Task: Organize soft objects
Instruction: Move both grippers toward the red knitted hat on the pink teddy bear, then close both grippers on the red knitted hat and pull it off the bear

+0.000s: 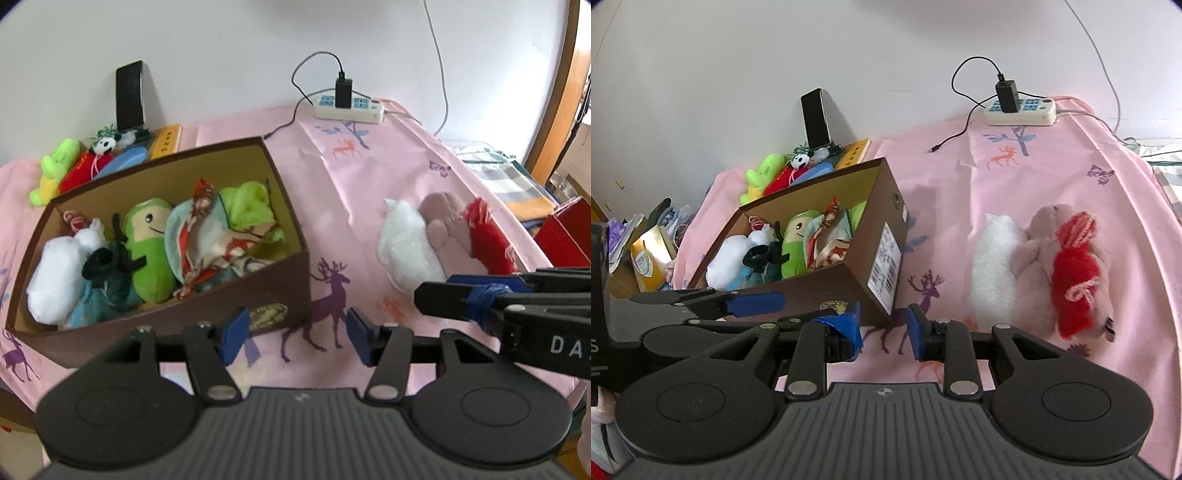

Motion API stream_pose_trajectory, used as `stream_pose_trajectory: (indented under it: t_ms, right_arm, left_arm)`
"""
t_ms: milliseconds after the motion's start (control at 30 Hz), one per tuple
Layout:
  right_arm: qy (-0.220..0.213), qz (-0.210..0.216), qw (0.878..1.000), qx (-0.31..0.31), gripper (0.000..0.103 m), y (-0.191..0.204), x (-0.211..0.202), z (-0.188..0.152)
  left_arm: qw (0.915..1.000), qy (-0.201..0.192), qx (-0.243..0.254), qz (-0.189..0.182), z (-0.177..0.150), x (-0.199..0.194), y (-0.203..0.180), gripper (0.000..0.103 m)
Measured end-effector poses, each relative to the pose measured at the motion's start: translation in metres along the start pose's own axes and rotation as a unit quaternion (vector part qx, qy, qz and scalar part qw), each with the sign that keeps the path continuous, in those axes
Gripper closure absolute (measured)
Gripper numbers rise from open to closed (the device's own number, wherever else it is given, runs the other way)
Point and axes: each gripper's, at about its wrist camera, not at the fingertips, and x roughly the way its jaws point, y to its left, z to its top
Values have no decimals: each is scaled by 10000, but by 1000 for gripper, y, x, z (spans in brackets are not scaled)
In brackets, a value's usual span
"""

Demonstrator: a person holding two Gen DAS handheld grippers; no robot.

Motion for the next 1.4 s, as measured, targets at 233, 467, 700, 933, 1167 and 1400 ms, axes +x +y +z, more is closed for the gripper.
stream_pose_trajectory:
  t_ms: [233,467,700,933,1167,1400]
  right_arm:
    - [76,-165,9998,-52,93,-9,-6,-8]
    - [133,-254,9996,42,93,-20,-12,-15]
    - [165,-336,9992,107,93,-34,-18,-19]
    - [113,-426,9987,258,93,-54,-29,-20]
    - [-74,-493,9979,422,93,-75,-45,-16]
    - [-311,-591,9935,924,93,-110,-55,-1]
  left_arm:
    - [9999,138,88,41,-4,6,-17,46]
    - [9993,312,178,96,-5,15,-31,46]
    - [9988,375,319,37,-6,20,-46,46]
    - [9982,402,439,-123,-5,25,-65,45]
    - [9958,257,560,-683,1,22,-86,44]
    - [9893,-124,787,-1222,17,22,-117,42]
